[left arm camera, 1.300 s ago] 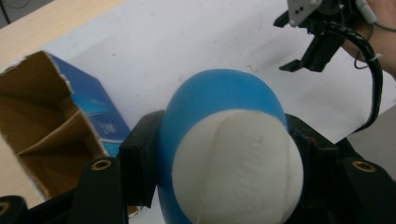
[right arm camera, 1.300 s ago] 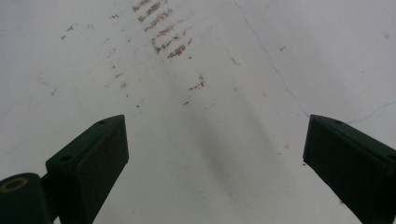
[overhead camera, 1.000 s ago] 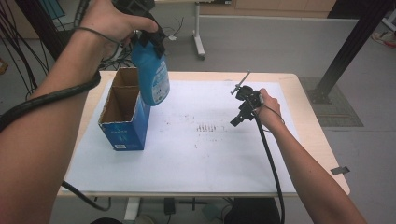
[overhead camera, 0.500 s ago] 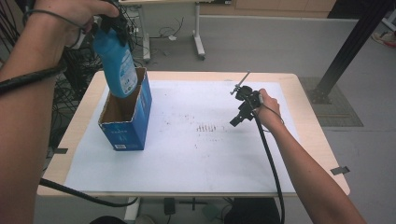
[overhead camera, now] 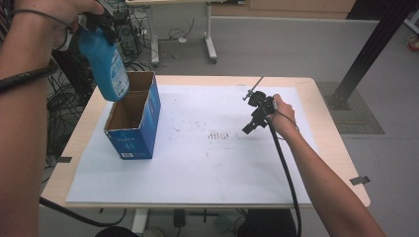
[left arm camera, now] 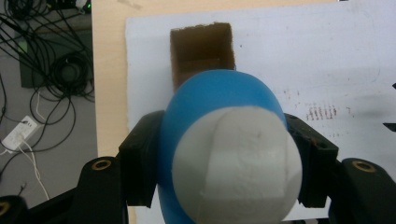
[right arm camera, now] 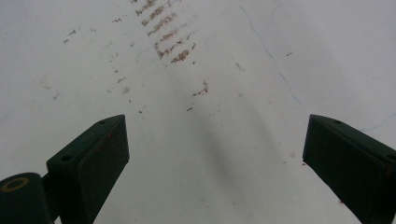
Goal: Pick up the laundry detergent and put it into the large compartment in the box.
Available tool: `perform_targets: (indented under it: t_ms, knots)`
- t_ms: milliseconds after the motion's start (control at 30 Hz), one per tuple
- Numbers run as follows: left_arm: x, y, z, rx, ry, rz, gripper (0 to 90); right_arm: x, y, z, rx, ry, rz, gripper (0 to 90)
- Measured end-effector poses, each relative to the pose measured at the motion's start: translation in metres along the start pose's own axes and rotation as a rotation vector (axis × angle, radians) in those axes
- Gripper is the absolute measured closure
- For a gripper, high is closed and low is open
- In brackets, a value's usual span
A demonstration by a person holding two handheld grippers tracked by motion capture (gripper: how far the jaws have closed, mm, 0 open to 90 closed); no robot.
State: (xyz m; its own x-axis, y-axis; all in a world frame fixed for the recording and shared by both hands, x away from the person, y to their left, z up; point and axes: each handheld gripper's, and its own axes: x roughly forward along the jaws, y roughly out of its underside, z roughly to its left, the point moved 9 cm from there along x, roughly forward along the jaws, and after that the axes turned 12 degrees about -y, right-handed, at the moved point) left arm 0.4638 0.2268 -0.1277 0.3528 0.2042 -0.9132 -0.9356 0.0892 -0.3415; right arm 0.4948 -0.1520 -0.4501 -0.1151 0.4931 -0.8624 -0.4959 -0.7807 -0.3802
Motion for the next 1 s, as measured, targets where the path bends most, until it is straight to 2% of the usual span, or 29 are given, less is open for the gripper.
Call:
perform_targets:
  t_ms: [800,1000]
  knots:
    - [0.064,0.015,-0.017,0.002,0.022,0.079,37.5,0.001,0.0,0.002,0.002,-0.012,-0.003,6.9]
    - [0.077,0.019,-0.019,0.002,0.013,0.09,37.5,0.0,0.001,0.001,-0.001,-0.009,-0.004,6.9]
